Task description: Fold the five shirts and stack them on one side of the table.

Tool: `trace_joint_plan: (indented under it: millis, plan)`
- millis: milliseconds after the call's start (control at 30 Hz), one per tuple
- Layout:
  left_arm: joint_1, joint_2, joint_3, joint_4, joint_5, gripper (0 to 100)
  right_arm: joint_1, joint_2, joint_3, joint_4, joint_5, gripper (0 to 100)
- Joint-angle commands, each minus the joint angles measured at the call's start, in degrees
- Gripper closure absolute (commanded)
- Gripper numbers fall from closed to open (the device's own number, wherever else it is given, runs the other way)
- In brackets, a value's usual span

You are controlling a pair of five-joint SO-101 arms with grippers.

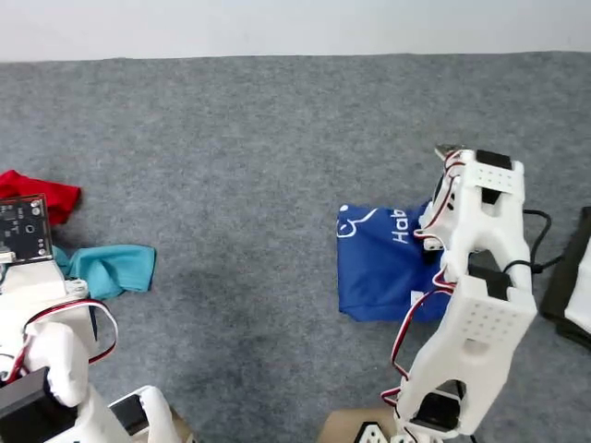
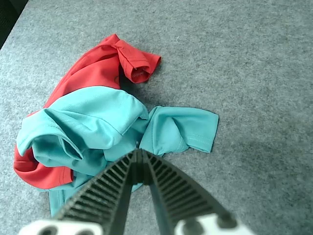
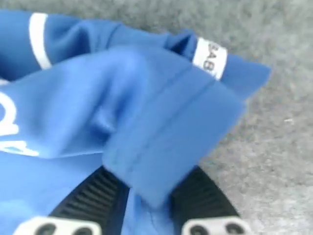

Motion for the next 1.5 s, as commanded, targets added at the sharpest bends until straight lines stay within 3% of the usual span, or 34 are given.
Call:
trace_joint_plan:
  millis: [0,133,267,533,767,933,1033,1200,1467]
  plan:
    - [0.2,-0.2,-0.1,0.5,-0.2,100,1.9,-2.7,-5.6,4.1,1.0,98.7]
    - [0.2,-0.2,-0.1,0.5,-0.2,100,2.2,-5.2,-10.9,6.7,4.2,98.9]
    - [0.2,-0.2,-0.1,0.5,-0.2,100,1.5,-5.1,-14.2,5.4,19.3,98.8]
    - [0.2,-0.3,-0.2,2.5,-0.2,100,0.5,-3.7,-14.9,-7.7,47.1,98.9]
    - [0.2,-0.3,-0.5,2.5,-0.2,100,-2.1,-3.7,-14.9,-18.9,57.8,98.9]
    - [0.1,-0.3,-0.6,2.5,-0.2,100,-2.4,-3.8,-14.9,-24.0,57.7,97.2]
    - [0.1,-0.3,-0.6,2.5,-0.2,100,-1.8,-4.2,-14.9,-24.0,55.3,88.8]
    - [0.1,-0.3,-0.2,2.5,-0.2,100,-0.4,-4.6,-15.0,-26.9,39.2,73.8]
    - [0.1,-0.3,-0.2,2.5,-0.2,100,-1.4,-10.2,-14.9,-27.2,16.4,71.9]
